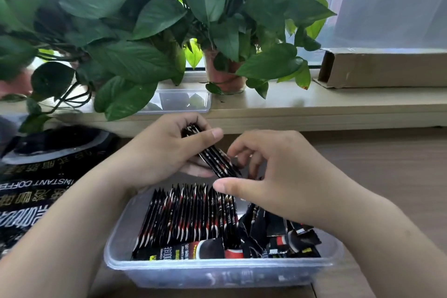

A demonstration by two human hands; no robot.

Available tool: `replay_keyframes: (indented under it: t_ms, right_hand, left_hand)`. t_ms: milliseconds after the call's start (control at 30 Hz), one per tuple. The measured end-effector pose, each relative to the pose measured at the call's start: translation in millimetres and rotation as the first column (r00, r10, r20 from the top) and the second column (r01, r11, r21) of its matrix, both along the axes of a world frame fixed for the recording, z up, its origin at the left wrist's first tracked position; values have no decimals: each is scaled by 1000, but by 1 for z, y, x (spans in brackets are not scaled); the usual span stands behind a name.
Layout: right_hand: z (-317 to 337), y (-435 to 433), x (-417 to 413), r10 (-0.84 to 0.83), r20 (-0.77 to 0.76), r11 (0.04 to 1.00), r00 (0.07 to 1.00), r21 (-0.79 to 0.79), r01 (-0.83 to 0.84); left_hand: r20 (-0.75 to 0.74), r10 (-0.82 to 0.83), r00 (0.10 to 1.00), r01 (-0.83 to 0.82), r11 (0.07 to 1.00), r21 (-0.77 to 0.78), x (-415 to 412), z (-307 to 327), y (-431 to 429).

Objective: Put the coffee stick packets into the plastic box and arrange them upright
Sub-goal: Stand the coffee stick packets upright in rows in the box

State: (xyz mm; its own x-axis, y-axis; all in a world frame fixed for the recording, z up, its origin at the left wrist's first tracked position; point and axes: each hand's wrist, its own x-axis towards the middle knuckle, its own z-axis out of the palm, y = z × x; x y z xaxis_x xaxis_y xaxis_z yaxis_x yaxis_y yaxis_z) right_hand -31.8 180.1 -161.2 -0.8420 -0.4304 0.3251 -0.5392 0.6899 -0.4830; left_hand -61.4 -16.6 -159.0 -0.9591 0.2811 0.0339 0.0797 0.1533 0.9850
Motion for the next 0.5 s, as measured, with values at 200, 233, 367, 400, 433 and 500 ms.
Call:
replay_keyframes:
  t_ms: [200,233,367,400,433,500]
  right_hand:
    - [-8,-5,-8,40,-184,999,982,31,-35]
    - [-8,-5,-9,39,-195,999,980,26,-35]
    - [-9,-9,-5,54,-222,996,974,79,-37]
    - [-9,-10,-5,56,-236,995,970,95,-34]
    - [-10,-10,-6,55,-258,995,965,98,-31]
    - [-11,-9,-7,31,-280,997,959,80,-9]
  left_hand:
    - [-9,-21,1000,21,1000,1,-1,-1,-1]
    - [-5,-14,1000,14,1000,12,-1,-2,-1]
    - [26,2,1000,-3,1000,24,0,-2,0]
    - [41,6,999,-7,1000,31,0,-3,-1]
    - [54,5,999,-7,999,36,0,-3,-1]
    - [66,-7,998,5,999,33,-1,-4,-1]
